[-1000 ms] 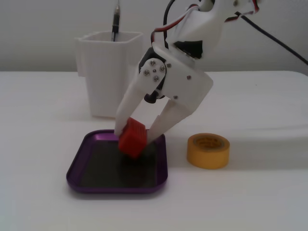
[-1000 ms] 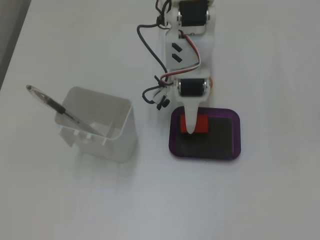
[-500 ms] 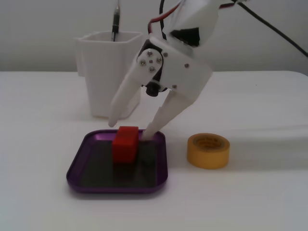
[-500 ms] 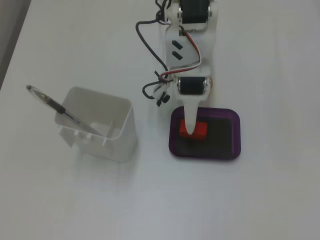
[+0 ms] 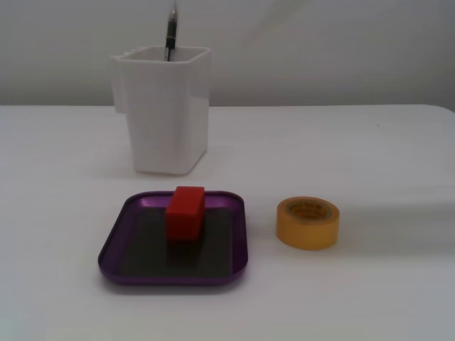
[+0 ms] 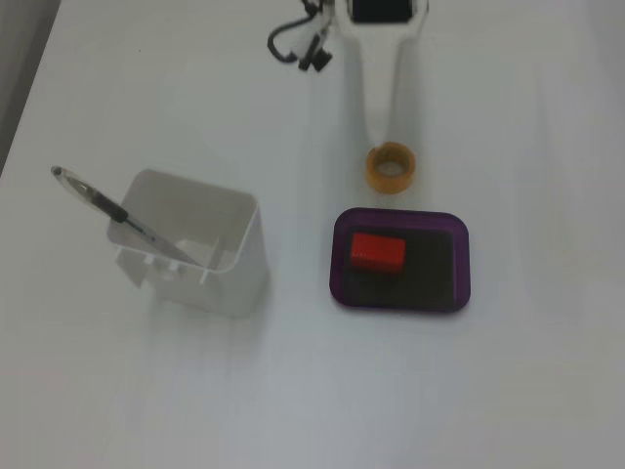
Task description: Pick up the red cube and place it in the box.
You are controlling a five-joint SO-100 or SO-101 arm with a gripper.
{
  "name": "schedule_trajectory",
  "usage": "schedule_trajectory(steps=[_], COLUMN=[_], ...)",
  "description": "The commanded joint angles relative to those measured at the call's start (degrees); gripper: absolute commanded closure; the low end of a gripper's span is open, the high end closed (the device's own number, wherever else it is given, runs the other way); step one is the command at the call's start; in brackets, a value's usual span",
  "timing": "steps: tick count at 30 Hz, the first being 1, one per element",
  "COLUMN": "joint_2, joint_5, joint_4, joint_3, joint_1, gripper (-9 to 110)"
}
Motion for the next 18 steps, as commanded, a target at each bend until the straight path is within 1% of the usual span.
schedule_trajectory(steps=[1, 7, 13, 18], joint_2=[10.9, 26.54, 42.54, 55.72], joint_5=[-1.32, -3.08, -2.46, -3.16], joint_4=[4.83, 5.01, 4.39, -3.43], joint_3=[2.64, 16.96, 38.94, 56.43], joint_1=[0.0, 0.7, 0.09, 0.7], gripper=[81, 81, 80, 80])
